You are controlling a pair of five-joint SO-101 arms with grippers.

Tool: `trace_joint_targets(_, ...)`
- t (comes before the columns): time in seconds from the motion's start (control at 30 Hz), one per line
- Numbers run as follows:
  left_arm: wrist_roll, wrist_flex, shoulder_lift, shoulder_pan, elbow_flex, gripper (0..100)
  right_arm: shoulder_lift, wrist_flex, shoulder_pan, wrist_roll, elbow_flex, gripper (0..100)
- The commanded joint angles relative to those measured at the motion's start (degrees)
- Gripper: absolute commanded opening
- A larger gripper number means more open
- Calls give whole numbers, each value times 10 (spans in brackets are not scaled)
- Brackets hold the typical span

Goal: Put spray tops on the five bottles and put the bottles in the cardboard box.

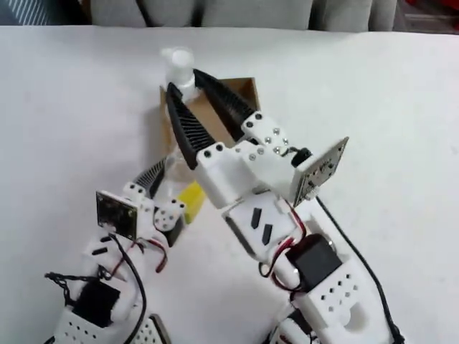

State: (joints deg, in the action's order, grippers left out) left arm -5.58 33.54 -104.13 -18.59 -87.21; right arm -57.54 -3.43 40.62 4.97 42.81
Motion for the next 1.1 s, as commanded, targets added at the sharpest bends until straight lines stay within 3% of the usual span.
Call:
trace_joint_targets(0.0, -4, -20, -7, -6, 5, 20, -8, 24, 1, -4, 0, 15)
trace_joint_targets(0.67, -4, -20, -7, 0, 5, 20, -54, 18, 2, -7, 135, 15)
trace_joint_targets(1.07, -4, -20, -7, -4, 4, 20, -88, -93, 4, -4, 138, 15)
